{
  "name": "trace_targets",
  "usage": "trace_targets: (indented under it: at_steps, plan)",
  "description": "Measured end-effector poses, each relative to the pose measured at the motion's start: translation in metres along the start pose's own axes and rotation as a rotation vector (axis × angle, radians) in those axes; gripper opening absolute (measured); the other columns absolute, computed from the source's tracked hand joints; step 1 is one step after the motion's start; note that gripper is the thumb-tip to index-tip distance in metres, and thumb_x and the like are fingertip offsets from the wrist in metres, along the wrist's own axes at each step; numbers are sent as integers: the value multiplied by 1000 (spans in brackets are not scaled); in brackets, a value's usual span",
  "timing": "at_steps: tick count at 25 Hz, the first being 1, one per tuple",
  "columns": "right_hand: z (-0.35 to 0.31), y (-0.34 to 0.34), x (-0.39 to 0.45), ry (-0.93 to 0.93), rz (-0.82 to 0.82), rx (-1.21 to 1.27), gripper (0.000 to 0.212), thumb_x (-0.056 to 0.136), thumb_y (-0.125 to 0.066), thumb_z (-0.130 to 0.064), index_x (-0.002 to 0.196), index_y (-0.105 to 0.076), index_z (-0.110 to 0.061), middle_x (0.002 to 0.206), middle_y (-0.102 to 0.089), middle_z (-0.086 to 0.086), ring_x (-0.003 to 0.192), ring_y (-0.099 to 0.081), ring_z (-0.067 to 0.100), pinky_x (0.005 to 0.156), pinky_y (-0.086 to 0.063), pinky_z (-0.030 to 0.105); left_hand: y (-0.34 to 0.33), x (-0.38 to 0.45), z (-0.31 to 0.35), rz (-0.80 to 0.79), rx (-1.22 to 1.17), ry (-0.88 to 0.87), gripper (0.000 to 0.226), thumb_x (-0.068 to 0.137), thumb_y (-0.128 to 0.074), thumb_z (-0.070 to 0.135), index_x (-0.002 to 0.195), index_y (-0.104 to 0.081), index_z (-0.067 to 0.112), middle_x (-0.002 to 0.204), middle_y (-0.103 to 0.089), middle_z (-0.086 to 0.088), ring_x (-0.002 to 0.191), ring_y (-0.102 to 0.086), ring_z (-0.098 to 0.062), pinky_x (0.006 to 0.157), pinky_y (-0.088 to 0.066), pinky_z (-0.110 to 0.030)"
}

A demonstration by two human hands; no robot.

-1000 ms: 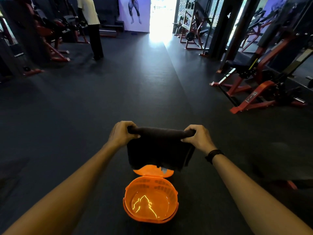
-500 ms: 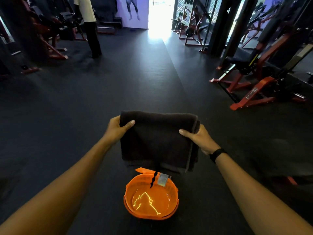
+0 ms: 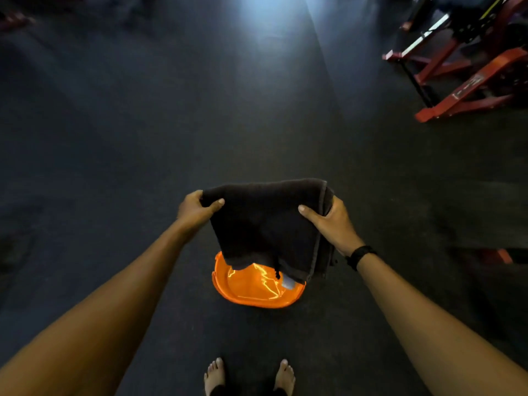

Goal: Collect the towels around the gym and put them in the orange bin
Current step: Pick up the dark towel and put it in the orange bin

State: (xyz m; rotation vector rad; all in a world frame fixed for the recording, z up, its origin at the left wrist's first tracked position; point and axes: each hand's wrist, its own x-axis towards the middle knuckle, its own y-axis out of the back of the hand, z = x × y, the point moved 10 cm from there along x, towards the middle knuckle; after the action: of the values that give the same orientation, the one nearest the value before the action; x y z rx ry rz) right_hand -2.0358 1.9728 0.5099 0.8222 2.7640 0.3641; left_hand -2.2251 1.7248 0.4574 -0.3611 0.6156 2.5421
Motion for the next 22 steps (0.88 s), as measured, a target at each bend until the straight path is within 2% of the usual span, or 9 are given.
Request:
trace_targets:
  at_steps: [2,5,10,11,13,15,19,20,22]
  plan:
    - [45,-15,20,-39,-15,-55,35,80,-75,-26,112,-61,-25,111,-68,-8,103,-64,6,88,-54,32,-10,33,-46,56,104,57,31,85,-69,32,109,-59,15,106,-66,-9,95,-63,-22,86,-54,-42]
    - [126,-38,51,-55,-32,-214,30,80,-76,-23,107,-63,-22,100,-69,-9,93,-63,1,79,-52,25,-48,76,-129,-3,191,141,36,89,-65,31,118,-58,12,113,-63,-9,104,-60,-23,91,-52,-44]
    - [295,-83,87,-138,-59,-488,27,81,-72,-20,104,-58,-16,100,-67,2,95,-63,19,73,-50,33,-134,124,-266,-207,409,155,29,92,-62,23,117,-59,9,110,-64,-8,100,-62,-22,88,-52,-36]
    - [329,-95,93,-167,-74,-514,26,81,-72,-20,103,-57,-16,99,-66,3,94,-64,21,71,-49,33,-151,131,-296,-254,461,154,29,92,-61,23,117,-58,10,109,-64,-7,98,-63,-21,86,-52,-35]
    - [382,-124,104,-204,-116,-494,26,81,-73,-18,103,-58,-16,96,-65,0,92,-63,18,67,-44,24,-180,143,-348,-316,560,123,31,92,-60,27,119,-57,14,114,-64,-5,100,-62,-20,86,-53,-37]
    - [416,-149,118,-196,-139,-395,30,80,-74,-15,106,-61,-18,97,-64,-5,93,-61,13,69,-41,18,-198,154,-383,-313,597,75,31,92,-59,30,120,-56,17,117,-64,-3,104,-61,-19,86,-53,-40]
    - [475,-170,146,-332,-170,-58,37,81,-75,-14,115,-62,-20,109,-68,-4,101,-65,13,83,-55,35,-215,179,-429,-251,607,47,27,90,-59,31,115,-57,22,110,-66,3,102,-62,-21,85,-52,-41]
    - [497,-174,151,-391,-219,-46,41,80,-75,-14,118,-60,-20,110,-68,-3,100,-66,14,81,-57,39,-221,185,-443,-260,605,51,26,89,-59,31,113,-57,22,107,-67,3,101,-62,-22,85,-51,-40]
    - [543,-171,160,-476,-236,-224,50,77,-78,-12,121,-55,-19,113,-64,3,98,-66,23,77,-58,48,-232,193,-470,-295,610,64,26,89,-60,29,114,-57,20,107,-65,0,102,-61,-24,86,-50,-39]
